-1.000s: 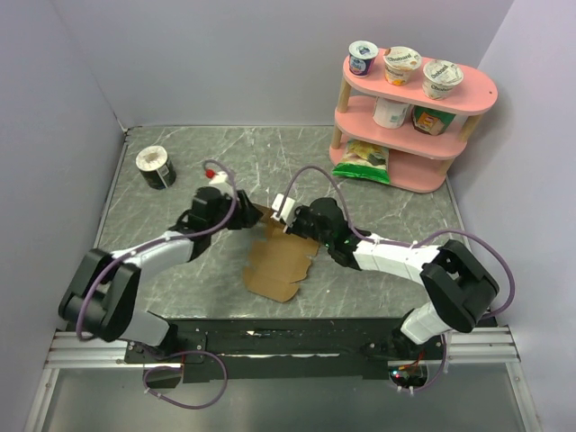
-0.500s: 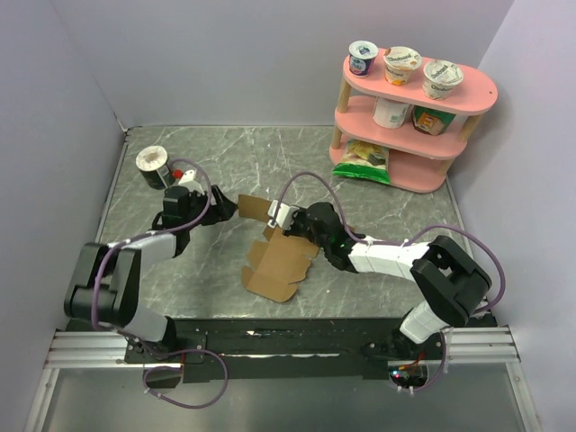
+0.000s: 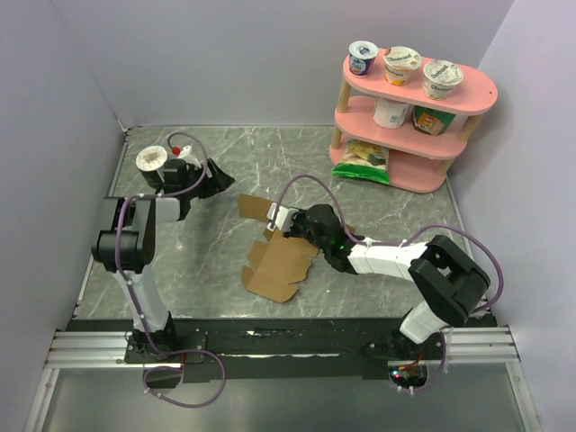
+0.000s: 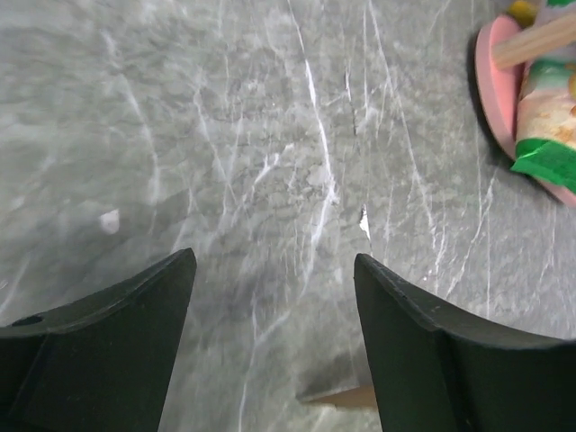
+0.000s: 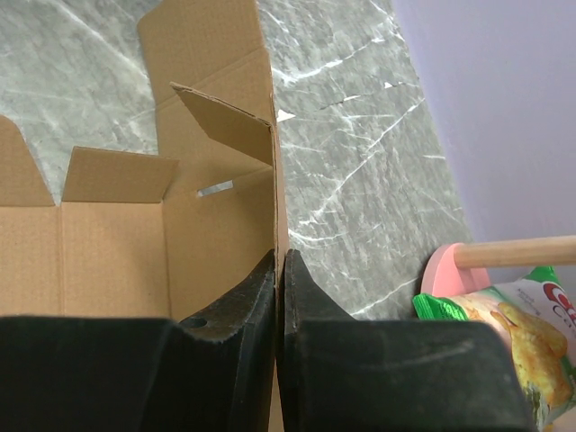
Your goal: Fold the paper box
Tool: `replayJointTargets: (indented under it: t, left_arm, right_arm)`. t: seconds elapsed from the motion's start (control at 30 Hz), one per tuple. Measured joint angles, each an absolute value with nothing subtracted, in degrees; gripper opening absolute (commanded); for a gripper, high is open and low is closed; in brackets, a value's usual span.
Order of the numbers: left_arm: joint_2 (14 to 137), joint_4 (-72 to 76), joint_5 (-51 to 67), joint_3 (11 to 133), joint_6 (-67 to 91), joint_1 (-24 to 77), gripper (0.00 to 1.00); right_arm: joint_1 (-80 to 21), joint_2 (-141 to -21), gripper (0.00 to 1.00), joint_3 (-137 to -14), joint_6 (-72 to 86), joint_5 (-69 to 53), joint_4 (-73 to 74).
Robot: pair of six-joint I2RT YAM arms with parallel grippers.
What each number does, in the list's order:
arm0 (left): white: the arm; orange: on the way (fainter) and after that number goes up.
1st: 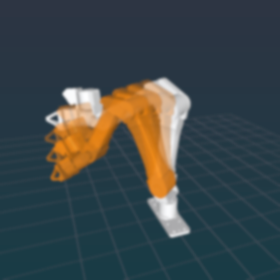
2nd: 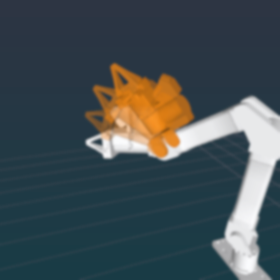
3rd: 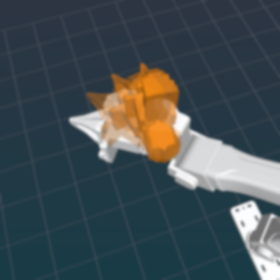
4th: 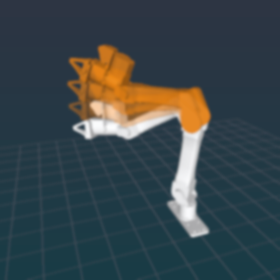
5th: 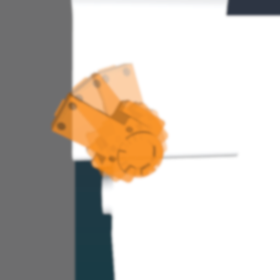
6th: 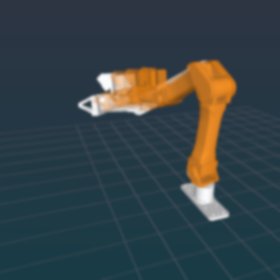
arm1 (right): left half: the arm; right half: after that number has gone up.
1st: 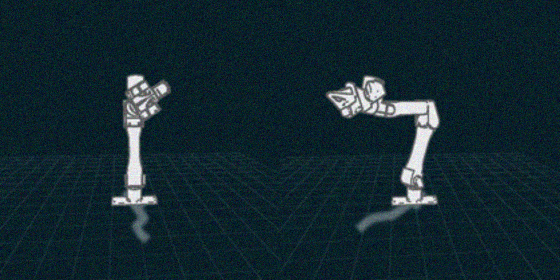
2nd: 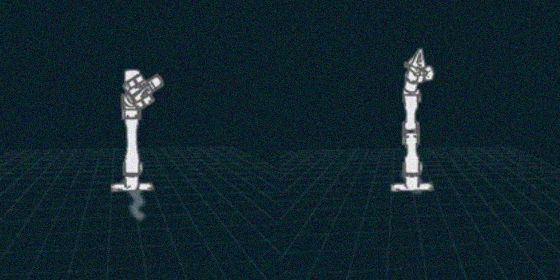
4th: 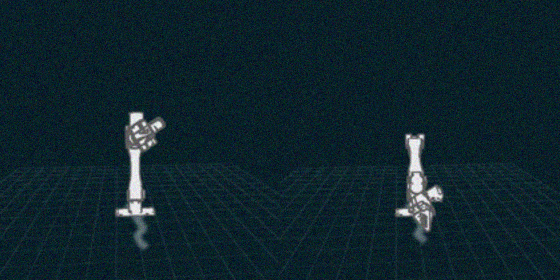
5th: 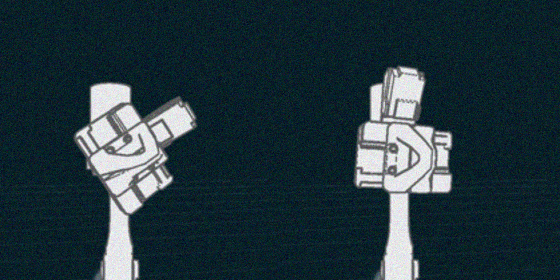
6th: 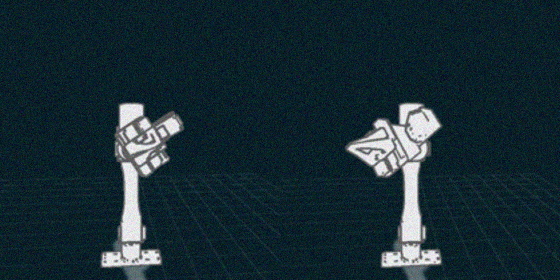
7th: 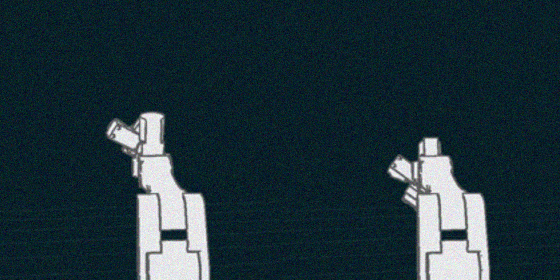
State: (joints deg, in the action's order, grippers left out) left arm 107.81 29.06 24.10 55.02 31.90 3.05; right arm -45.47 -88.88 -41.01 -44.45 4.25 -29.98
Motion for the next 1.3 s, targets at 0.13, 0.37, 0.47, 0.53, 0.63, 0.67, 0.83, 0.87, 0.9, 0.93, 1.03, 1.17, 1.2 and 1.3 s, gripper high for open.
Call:
replayJointTargets:
  t: [0.13, 0.37, 0.47, 0.53, 0.63, 0.67, 0.83, 0.87, 0.9, 0.93, 1.03, 1.17, 1.2, 1.3]
  left_arm:
    - [112.2, 27.7, 26.28, 58.26, 30.89, 4.73, 0.77]
    - [112.33, 26.79, 34.2, 59.31, 25.61, 11.16, 0.73]
    - [112.22, 27.81, 37.28, 58.04, 24.64, 12.4, 0.73]
    - [111.74, 29.17, 38.63, 55.48, 24.64, 12.47, 0.73]
    - [110.61, 29.3, 39.11, 51.72, 24.67, 12.84, 0.73]
    - [110.17, 29.39, 39.07, 50.63, 24.67, 13.23, 0.73]
    - [106.94, 31.51, 38.94, 45.71, 25.19, 16.69, 0.73]
    - [106.59, 32.4, 38.92, 44.99, 25.34, 17.19, 0.73]
    - [106.28, 33.3, 38.89, 44.29, 25.67, 17.8, 0.73]
    - [106.02, 34.11, 38.89, 43.66, 26.0, 18.41, 0.73]
    - [105.27, 36.05, 38.33, 42.22, 26.48, 19.64, 0.75]
    - [103.85, 38.92, 37.6, 39.92, 26.7, 20.64, 0.81]
    - [103.59, 39.72, 37.6, 39.4, 26.63, 20.82, 0.82]
    - [102.76, 42.54, 37.67, 37.58, 26.63, 21.39, 0.84]
  right_arm:
    - [-45.52, -88.88, 0.11, -41.01, -44.45, 4.29, -30.0]
    - [-45.56, -89.06, 0.11, -41.01, -45.19, 4.56, -30.02]
    - [-45.63, -89.12, 0.11, -41.01, -46.09, 4.71, -29.98]
    - [-45.63, -89.19, 0.11, -41.01, -46.5, 4.95, -29.98]
    - [-45.67, -89.49, 0.11, -41.01, -47.59, 5.54, -30.0]
    - [-45.69, -89.52, 0.11, -41.01, -47.77, 5.65, -29.98]
    - [-45.74, -89.89, 0.11, -41.01, -49.23, 6.74, -29.98]
    - [-45.76, -89.89, 0.11, -40.91, -49.54, 6.92, -29.98]
    - [-45.76, -89.89, 0.11, -40.71, -50.0, 7.07, -29.95]
    - [-45.78, -89.95, 0.11, -40.45, -50.39, 7.27, -29.95]
    - [-45.8, -90.26, 0.11, -40.05, -51.18, 8.29, -29.5]
    - [-45.89, -90.43, 0.11, -39.77, -51.62, 8.99, -28.73]
    - [-45.93, -90.43, 0.11, -39.72, -51.7, 9.15, -28.51]
    - [-46.0, -90.43, 0.12, -39.59, -51.7, 9.54, -28.21]
